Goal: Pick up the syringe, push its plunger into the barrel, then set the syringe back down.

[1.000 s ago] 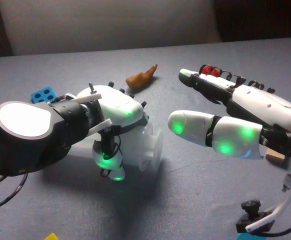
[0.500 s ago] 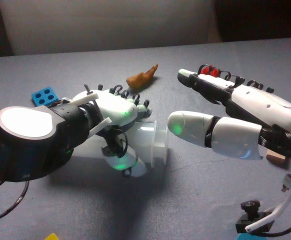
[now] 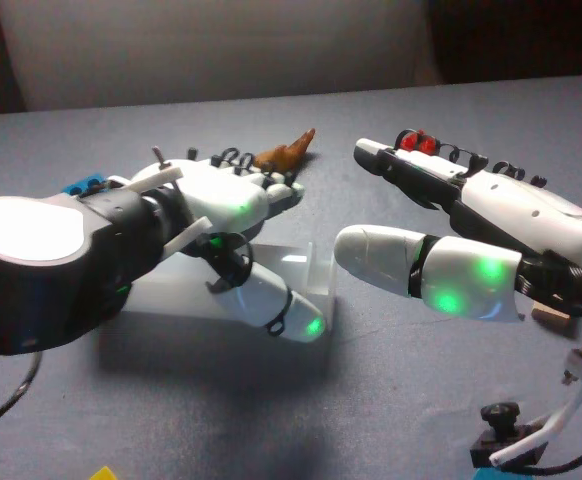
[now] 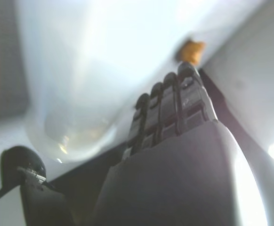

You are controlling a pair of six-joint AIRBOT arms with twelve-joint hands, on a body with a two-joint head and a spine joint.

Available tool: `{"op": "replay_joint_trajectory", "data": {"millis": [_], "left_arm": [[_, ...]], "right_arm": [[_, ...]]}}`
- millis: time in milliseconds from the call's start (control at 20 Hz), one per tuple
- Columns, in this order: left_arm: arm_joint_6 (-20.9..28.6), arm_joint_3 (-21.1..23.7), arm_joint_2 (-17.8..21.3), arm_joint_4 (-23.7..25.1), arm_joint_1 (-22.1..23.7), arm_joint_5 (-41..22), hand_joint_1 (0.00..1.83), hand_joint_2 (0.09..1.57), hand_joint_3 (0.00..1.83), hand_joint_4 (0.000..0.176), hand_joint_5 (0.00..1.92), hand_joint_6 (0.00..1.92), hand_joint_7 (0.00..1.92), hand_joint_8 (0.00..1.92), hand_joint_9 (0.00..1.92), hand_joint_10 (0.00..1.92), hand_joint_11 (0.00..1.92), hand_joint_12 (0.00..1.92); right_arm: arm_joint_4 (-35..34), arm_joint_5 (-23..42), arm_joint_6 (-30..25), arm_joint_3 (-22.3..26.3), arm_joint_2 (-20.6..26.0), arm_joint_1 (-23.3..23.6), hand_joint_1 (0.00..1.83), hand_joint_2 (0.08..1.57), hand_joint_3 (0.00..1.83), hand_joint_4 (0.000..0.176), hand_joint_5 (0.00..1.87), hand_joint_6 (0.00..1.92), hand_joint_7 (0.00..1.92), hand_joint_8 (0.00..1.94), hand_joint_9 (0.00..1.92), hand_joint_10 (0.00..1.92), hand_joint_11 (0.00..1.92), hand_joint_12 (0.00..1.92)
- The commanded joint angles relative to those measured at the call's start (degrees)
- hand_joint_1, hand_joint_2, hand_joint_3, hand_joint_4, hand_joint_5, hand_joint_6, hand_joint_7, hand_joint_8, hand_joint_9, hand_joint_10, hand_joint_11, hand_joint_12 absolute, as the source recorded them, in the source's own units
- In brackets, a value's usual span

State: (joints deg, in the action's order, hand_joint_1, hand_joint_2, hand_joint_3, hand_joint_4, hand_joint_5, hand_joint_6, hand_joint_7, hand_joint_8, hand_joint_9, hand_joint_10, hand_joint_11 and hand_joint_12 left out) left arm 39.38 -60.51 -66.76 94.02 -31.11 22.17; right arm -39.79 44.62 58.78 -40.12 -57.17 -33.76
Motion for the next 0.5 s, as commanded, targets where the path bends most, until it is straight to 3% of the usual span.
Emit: {"op": "replay_joint_trajectory", "data": {"millis": [0, 200, 450], "left_arm": [[-0.28, 0.6, 0.78, 2.09, 0.81, 1.53, 0.3, 0.84, 0.0, 0.0, 0.0, 0.0, 0.0, 0.0, 0.0, 0.0, 0.01, 0.05], [-0.53, 4.55, 4.87, 2.07, 1.9, 5.44, 0.3, 0.84, 0.0, 0.0, 0.0, 0.0, 0.0, 0.0, 0.0, 0.0, 0.03, 0.06], [-0.53, 10.79, 9.92, -0.66, 3.5, 16.47, 0.33, 0.86, 0.0, 0.0, 0.0, 0.0, 0.0, 0.0, 0.0, 0.0, 0.01, 0.07]], "right_arm": [[2.65, 5.29, -0.33, 0.05, 0.21, 0.72, 0.1, 1.09, 0.0, 0.0, 0.08, 0.0, 0.07, 0.0, 0.07, 0.0, 0.0, 0.25], [6.45, 4.62, -0.1, 0.05, 1.53, 0.76, 0.12, 1.09, 0.0, 0.0, 0.1, 0.0, 0.08, 0.0, 0.07, 0.0, 0.0, 0.26], [9.14, 3.87, -0.04, 0.05, 3.28, 0.76, 0.09, 1.1, 0.0, 0.0, 0.09, 0.0, 0.07, 0.0, 0.07, 0.0, 0.0, 0.26]]}}
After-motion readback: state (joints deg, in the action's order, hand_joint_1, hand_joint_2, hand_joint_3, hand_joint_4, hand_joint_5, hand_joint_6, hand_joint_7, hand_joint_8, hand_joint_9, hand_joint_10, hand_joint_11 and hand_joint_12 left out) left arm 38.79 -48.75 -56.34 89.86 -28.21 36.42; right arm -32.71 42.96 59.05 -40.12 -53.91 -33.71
